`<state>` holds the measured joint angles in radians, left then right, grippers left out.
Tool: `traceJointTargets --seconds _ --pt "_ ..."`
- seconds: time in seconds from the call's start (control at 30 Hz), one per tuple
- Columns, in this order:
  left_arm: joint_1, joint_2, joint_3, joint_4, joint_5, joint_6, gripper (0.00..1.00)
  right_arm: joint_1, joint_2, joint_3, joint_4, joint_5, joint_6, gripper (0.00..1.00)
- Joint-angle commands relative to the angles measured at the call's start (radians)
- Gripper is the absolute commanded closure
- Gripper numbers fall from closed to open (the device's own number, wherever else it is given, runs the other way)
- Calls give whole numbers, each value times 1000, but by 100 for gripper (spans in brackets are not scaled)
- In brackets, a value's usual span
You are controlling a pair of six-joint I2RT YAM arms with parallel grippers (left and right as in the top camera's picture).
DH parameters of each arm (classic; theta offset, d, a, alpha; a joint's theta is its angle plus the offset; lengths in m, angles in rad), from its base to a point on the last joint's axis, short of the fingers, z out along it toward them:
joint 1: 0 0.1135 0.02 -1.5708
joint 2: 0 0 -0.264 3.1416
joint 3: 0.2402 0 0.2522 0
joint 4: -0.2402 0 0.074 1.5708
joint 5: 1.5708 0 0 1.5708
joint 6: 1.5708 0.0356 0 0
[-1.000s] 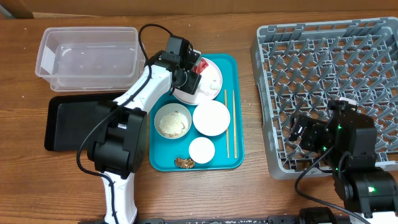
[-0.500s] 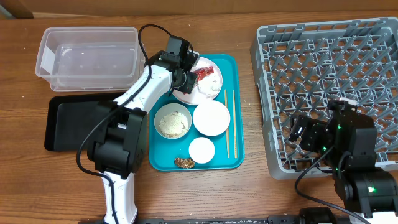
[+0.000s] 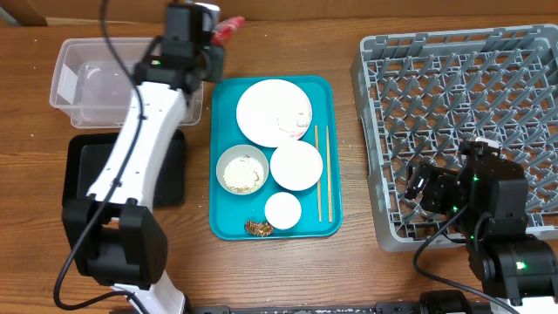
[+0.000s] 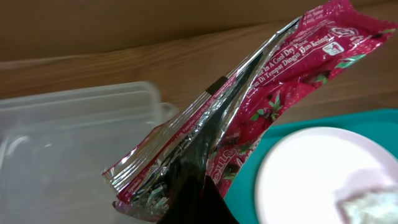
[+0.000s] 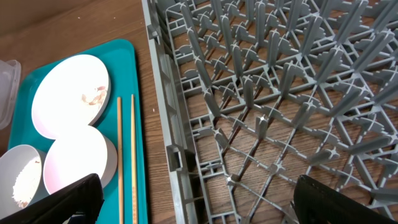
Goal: Sort waste into correct bins and load items into the dishwasher
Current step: 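Carry the red wrapper left and drop it into the clear bin, then return left gripper to the plate and grasp the white tissue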
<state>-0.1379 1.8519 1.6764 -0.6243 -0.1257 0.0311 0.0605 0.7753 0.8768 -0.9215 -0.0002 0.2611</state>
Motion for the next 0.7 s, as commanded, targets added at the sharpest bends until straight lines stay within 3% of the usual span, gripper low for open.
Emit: traceJointTargets --seconds 0.0,0.2,0.23,0.3,0.37,0.47,0.67 --pt "85 31 -2 -7 -32 -20 96 4 -5 25 -2 -1 1 0" --pt "160 67 -4 -30 -31 -39 95 4 -5 25 -5 -1 2 0" --pt "169 69 -4 -37 -30 -40 86 4 -5 25 -5 -1 2 0" --pt "179 72 -4 -44 -31 -39 57 4 -5 25 -4 -1 1 0" --pt "179 68 -3 -37 -30 -39 39 4 -5 25 -4 -1 1 0" --pt "165 56 6 -29 21 -37 35 4 -5 25 -5 -1 1 0" --pt "71 50 30 -1 345 -37 32 4 -5 25 -5 -1 1 0"
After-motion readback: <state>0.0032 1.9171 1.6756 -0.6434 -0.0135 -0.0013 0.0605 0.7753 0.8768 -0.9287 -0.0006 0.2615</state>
